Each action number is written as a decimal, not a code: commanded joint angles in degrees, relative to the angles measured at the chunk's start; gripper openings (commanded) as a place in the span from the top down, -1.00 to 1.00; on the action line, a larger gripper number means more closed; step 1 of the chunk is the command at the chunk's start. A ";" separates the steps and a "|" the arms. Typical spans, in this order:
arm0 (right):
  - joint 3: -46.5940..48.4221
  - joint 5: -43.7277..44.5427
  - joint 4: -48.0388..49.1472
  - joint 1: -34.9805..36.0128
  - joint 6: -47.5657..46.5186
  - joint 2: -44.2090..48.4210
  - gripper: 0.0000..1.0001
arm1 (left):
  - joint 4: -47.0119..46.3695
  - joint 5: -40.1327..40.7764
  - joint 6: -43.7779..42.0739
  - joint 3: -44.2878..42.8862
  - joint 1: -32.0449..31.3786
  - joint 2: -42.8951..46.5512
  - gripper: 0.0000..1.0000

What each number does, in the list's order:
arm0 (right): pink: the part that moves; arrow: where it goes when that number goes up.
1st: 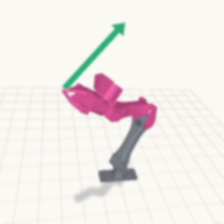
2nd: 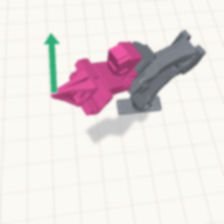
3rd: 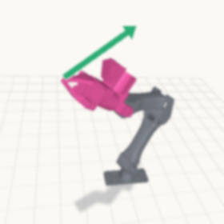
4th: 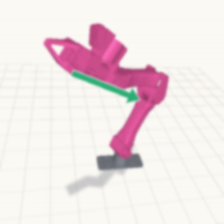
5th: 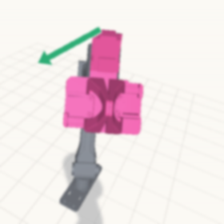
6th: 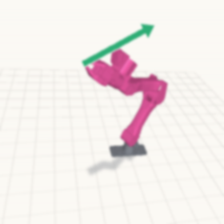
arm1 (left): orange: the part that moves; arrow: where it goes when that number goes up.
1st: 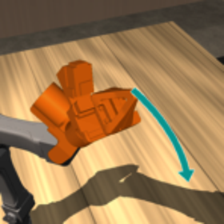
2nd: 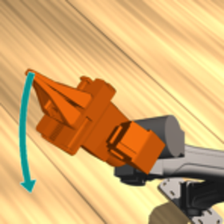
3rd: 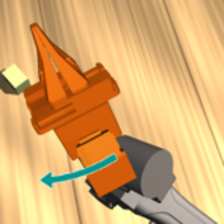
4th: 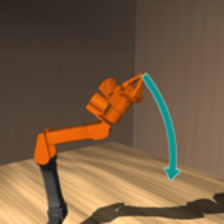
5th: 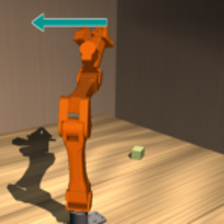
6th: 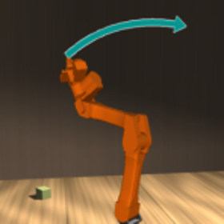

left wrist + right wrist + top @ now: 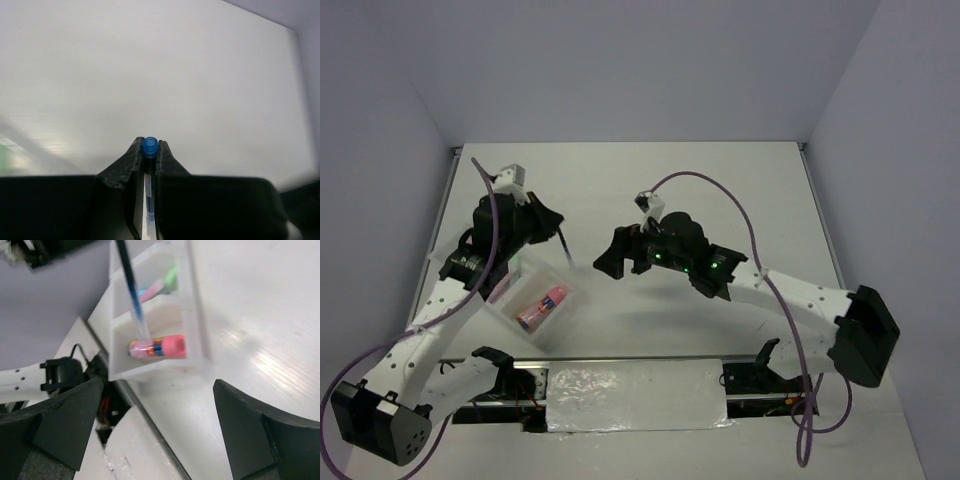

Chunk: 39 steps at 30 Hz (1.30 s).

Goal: Sort the stationery into containers
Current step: Place the pen in the storage box.

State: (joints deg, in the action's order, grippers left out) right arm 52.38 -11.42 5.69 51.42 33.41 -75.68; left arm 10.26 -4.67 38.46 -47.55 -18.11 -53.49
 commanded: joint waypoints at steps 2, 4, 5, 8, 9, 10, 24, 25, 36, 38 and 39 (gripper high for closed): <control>-4.37 14.05 -9.20 -1.67 -3.26 13.85 -0.99 | 29.00 54.20 -9.46 -12.81 1.23 -8.62 1.00; -6.23 14.76 -11.48 -2.73 -4.83 18.00 -1.00 | 34.10 60.45 -9.36 -17.13 2.72 -14.42 1.00; -7.63 14.93 -12.19 -2.90 -5.28 21.76 -0.99 | 34.99 63.52 -9.54 -19.57 5.34 -16.27 1.00; -9.66 14.94 -15.27 -3.08 -6.86 26.80 -0.99 | 33.78 66.10 -10.86 -22.31 11.66 -22.69 1.00; -10.10 14.76 -15.97 -3.17 -7.30 29.60 -1.00 | 32.73 64.88 -11.64 -22.67 13.52 -25.23 1.00; -10.71 14.15 -16.59 -3.17 -7.39 31.02 -1.00 | 30.80 64.26 -12.61 -23.02 16.93 -26.56 1.00; -16.70 6.06 -16.07 -3.17 -10.64 36.48 -0.99 | 17.26 67.51 -22.37 -24.18 24.96 -33.25 0.93; -16.61 6.06 -16.24 -3.17 -10.73 36.48 -1.00 | 16.55 68.99 -22.11 -23.47 25.14 -33.51 0.90; -15.12 6.06 -18.52 -3.17 -10.03 37.89 -0.99 | 14.96 59.16 -20.09 -23.55 27.95 -38.44 0.61; -14.76 6.06 -18.70 -3.25 -9.51 37.89 -0.99 | 14.18 57.94 -20.26 -23.29 28.13 -38.18 0.57; -14.68 5.88 -18.96 -3.17 -9.24 37.89 -1.00 | 13.65 56.80 -20.18 -23.03 28.30 -38.00 0.56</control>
State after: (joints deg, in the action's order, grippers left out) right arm 35.99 -4.99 -13.13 48.34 23.64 -38.54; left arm 27.16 55.20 18.17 -70.59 9.65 -92.05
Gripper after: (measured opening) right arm 0.996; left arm 0.225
